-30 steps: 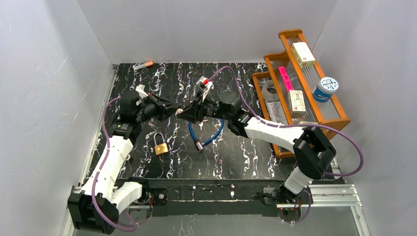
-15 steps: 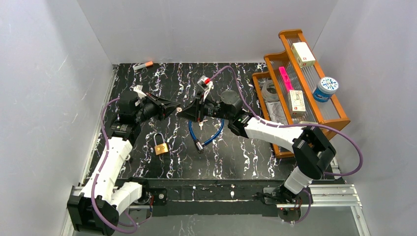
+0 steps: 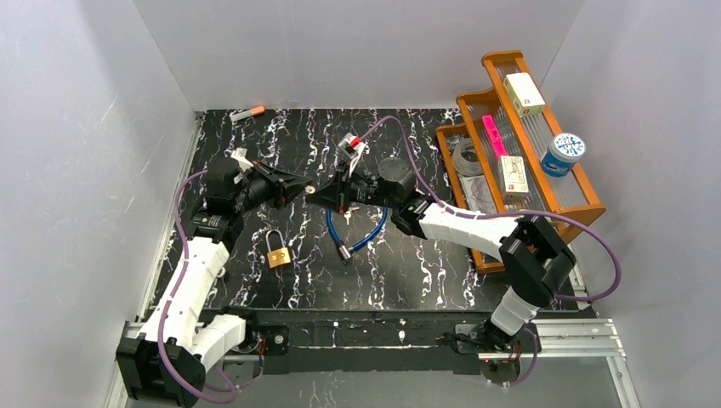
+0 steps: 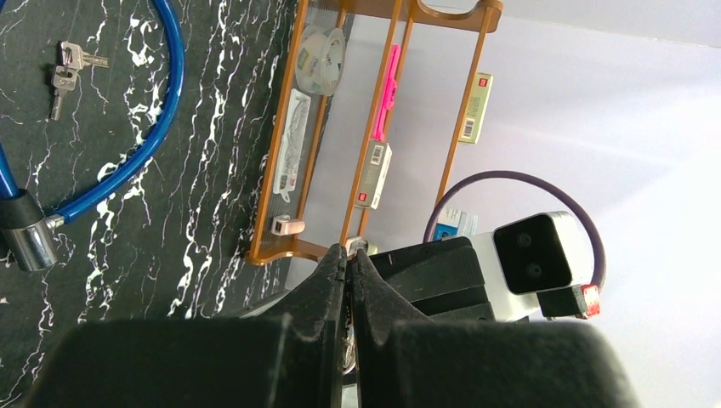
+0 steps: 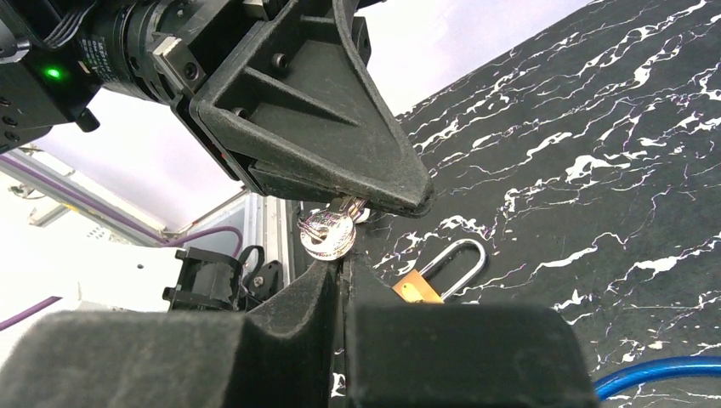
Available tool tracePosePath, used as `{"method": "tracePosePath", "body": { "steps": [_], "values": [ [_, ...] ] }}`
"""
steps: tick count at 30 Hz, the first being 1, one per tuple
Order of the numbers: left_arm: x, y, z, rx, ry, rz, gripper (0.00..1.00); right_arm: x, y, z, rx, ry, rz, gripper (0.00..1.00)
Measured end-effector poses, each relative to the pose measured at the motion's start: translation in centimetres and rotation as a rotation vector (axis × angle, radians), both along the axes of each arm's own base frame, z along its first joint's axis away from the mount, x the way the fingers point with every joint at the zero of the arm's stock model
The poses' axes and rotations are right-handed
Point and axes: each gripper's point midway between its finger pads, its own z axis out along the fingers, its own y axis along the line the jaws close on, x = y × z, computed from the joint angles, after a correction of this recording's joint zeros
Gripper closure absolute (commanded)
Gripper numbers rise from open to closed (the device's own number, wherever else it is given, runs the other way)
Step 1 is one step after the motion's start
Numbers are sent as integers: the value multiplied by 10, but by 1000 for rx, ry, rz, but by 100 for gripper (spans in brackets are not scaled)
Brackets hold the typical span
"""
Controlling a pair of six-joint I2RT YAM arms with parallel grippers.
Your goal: Unlock with the key
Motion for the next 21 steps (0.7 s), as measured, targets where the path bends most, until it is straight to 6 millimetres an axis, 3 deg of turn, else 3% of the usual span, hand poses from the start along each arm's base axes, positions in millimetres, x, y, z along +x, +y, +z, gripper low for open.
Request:
{"method": "tracePosePath", "body": {
  "steps": [1, 11, 15, 19, 21],
  "values": [
    [0, 0, -1, 0, 2, 1, 100, 0, 0, 0, 0, 1, 0, 99],
    [-1, 3, -5, 24, -11, 16, 88, -4, -4, 7, 39, 104, -18, 99],
    [0, 6, -10, 48, -10, 23, 64, -11, -10, 11, 80, 175, -12, 99],
    [1, 8, -14, 77, -19, 28, 30, -18, -14, 18, 126, 236, -1, 99],
    [1, 9, -17, 94, -21, 29, 21, -20, -16, 20, 141, 264, 4, 99]
  ]
}}
